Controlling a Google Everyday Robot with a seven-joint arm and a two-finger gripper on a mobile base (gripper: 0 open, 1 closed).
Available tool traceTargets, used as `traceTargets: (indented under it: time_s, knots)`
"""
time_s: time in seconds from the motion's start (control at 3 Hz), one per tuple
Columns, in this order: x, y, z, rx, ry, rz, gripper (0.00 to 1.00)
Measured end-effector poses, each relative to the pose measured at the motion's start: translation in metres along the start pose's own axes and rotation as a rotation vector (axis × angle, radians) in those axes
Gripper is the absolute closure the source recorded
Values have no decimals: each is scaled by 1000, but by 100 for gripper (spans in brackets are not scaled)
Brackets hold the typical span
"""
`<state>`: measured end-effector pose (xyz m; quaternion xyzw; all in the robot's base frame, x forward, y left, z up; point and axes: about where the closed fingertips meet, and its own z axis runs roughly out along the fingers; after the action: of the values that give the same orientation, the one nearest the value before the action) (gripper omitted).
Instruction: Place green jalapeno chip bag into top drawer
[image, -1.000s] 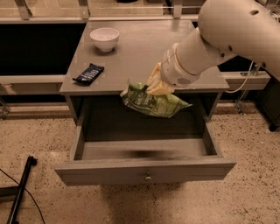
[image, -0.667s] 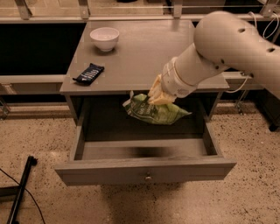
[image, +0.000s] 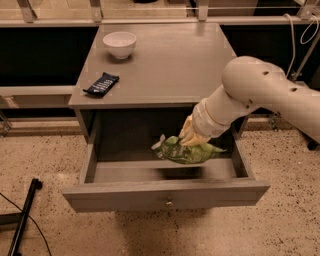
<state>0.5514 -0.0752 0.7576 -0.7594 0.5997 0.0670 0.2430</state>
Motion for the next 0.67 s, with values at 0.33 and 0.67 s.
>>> traceTargets:
  time_s: [0.33,0.67]
  knots:
    - [10,8,22,-35,16,-26,60]
    - [11,8,23,-37,17,-28,36]
